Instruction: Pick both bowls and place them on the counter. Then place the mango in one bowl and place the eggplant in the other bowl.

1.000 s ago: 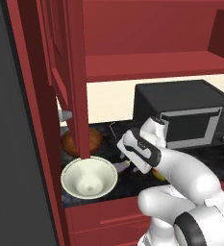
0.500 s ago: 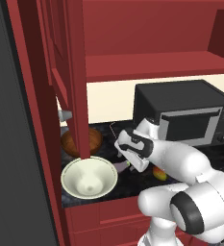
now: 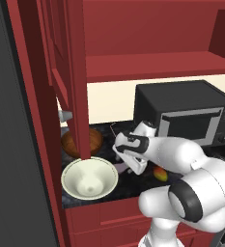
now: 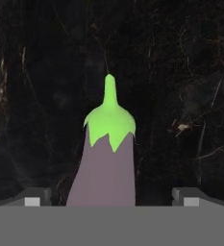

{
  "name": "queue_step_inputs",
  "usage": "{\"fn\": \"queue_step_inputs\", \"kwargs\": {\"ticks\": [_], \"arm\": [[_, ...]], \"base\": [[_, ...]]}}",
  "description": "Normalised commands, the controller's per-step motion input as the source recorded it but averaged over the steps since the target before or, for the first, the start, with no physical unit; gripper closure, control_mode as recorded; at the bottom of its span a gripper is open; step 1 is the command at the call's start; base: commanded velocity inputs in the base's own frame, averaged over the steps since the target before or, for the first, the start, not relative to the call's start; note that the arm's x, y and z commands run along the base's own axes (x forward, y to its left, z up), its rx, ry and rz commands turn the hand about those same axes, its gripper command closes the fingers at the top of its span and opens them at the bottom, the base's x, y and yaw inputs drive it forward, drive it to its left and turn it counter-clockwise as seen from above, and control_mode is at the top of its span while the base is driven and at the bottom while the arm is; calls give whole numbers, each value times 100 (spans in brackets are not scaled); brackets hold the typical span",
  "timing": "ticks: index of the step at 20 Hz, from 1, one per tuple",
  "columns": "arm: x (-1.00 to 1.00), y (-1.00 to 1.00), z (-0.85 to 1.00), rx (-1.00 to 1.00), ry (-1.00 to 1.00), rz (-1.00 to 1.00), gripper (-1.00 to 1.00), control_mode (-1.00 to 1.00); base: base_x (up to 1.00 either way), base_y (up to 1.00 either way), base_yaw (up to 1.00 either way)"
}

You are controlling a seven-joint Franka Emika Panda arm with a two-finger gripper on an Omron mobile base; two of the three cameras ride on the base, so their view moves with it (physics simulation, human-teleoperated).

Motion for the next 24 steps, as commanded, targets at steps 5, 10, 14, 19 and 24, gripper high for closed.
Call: {"fn": "queue_step_inputs", "kwargs": {"ticks": [5, 10, 14, 19, 24], "arm": [[1, 7, -22, 0, 0, 0, -100, -100], [1, 0, -21, 0, 0, 0, -100, -100], [1, 1, -16, 0, 0, 0, 100, -100], [0, 0, -3, 0, 0, 0, 100, -100], [-1, -2, 5, 0, 0, -1, 100, -100]], "base": [[0, 0, 0], [0, 0, 0], [0, 0, 0], [0, 0, 0], [0, 0, 0]]}}
